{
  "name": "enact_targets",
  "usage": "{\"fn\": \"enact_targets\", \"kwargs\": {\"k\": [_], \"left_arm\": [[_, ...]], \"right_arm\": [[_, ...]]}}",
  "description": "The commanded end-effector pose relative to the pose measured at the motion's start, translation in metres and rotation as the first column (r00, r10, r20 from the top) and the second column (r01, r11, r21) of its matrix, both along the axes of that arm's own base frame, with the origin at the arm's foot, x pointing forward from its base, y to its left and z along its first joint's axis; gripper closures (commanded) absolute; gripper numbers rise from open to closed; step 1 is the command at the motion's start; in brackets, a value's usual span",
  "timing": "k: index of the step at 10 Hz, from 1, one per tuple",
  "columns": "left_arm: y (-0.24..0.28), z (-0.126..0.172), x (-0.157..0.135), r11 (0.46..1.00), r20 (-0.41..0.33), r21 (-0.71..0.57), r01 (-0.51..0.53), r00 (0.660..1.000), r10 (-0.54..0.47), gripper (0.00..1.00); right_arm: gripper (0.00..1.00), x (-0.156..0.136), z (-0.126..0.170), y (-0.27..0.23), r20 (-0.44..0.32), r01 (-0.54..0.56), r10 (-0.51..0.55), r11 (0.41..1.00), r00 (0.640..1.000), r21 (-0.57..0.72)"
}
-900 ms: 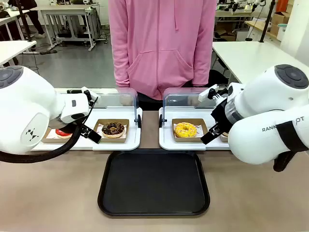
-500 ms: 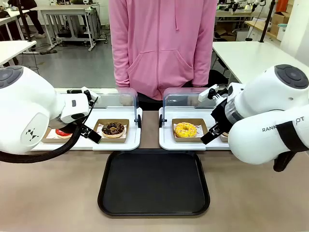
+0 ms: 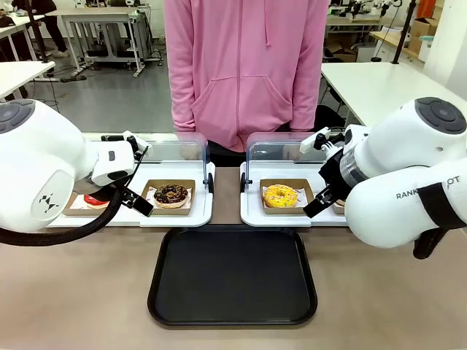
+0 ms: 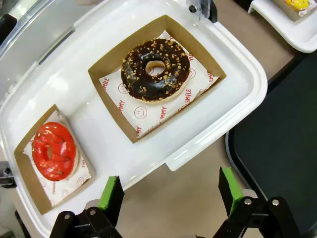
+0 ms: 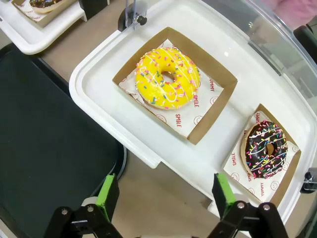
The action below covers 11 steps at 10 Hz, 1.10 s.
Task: Move the fourth donut from the left to the tray.
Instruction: Pick up the Paper togo box containing the Donut indicated by the person and place it on the Handle tray.
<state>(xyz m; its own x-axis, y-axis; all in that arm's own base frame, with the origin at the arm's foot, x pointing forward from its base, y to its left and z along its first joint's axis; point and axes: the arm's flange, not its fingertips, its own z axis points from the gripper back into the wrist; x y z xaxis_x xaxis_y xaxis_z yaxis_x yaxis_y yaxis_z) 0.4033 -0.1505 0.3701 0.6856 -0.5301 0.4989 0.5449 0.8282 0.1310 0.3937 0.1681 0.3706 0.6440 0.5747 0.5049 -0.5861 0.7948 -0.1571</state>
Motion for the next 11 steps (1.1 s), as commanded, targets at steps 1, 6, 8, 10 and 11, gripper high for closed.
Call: {"fn": "enact_targets", "kwargs": {"k": [1,6,8,10,11], "left_arm": [[0.000,0.000,0.000,1.000,0.000,0.000,0.000,1.000,0.000,0.00],[0.101,0.126,0.013,0.953,-0.038,-0.231,0.197,0.977,-0.211,0.00],[0.160,0.135,0.018,0.889,-0.038,-0.348,0.296,0.943,-0.329,0.00],[0.220,0.135,0.010,0.807,0.037,-0.466,0.363,0.919,-0.392,0.00],[0.249,0.131,0.006,0.767,0.100,-0.507,0.394,0.910,-0.402,0.00]], "right_arm": [[0.00,0.000,0.000,0.000,0.000,0.000,0.000,1.000,1.000,0.000],[0.00,0.008,0.130,-0.105,0.012,-0.066,0.065,0.960,0.998,0.271],[0.00,0.014,0.149,-0.180,0.031,-0.131,0.129,0.924,0.991,0.360],[0.00,0.022,0.142,-0.255,0.054,-0.172,0.166,0.868,0.985,0.465],[0.00,0.022,0.136,-0.295,0.088,-0.199,0.179,0.839,0.980,0.506]]}}
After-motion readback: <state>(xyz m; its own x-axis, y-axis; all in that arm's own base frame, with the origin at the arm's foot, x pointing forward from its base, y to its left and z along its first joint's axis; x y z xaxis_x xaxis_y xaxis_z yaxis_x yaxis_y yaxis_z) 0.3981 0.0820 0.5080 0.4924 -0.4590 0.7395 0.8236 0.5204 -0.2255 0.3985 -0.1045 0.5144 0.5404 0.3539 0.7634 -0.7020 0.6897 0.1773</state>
